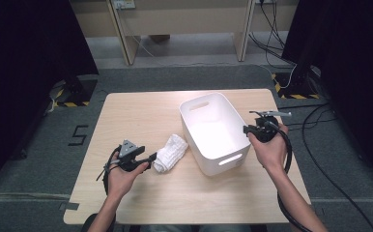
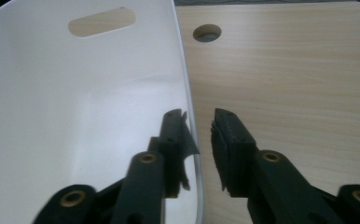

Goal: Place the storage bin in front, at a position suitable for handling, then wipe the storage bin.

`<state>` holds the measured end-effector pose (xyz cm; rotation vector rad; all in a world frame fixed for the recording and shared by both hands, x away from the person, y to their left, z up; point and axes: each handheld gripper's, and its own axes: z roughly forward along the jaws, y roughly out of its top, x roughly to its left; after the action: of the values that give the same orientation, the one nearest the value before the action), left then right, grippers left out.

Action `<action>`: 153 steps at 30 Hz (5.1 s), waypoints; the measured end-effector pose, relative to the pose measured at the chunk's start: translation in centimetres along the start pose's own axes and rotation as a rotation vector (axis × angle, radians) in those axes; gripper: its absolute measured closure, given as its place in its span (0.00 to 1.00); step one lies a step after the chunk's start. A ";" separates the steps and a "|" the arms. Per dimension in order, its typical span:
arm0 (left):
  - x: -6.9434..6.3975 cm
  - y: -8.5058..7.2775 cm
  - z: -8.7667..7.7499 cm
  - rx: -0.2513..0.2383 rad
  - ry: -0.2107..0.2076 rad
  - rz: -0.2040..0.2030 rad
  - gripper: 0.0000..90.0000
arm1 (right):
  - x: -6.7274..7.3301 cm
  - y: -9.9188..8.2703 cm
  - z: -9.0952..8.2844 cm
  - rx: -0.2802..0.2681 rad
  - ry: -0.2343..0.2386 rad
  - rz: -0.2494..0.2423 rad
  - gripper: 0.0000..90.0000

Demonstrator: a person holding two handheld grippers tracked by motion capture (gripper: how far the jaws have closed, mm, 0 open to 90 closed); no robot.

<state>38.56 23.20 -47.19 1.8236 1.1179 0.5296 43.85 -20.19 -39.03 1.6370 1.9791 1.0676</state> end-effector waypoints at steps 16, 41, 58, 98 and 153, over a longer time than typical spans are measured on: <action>0.0 3.9 0.4 -0.065 -0.027 0.005 0.43 | 0.6 0.4 1.3 0.052 0.040 -0.205 0.98; 0.4 14.7 9.3 0.034 -0.067 -0.028 0.59 | 2.2 -0.2 -1.9 0.137 -0.008 0.002 0.88; 0.2 15.2 10.4 0.147 -0.048 0.060 0.82 | 1.8 2.1 0.4 0.181 0.016 -0.157 0.96; -1.7 10.0 4.1 0.098 0.055 -0.013 0.66 | 3.6 5.7 4.3 0.141 -0.077 -0.034 0.79; -2.6 -3.4 2.1 0.244 0.036 0.152 0.60 | 1.5 1.7 0.4 -0.058 0.075 0.014 0.54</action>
<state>37.20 20.59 -50.98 2.1304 1.1126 0.5343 44.90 -18.59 -37.80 1.6051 1.9661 1.1972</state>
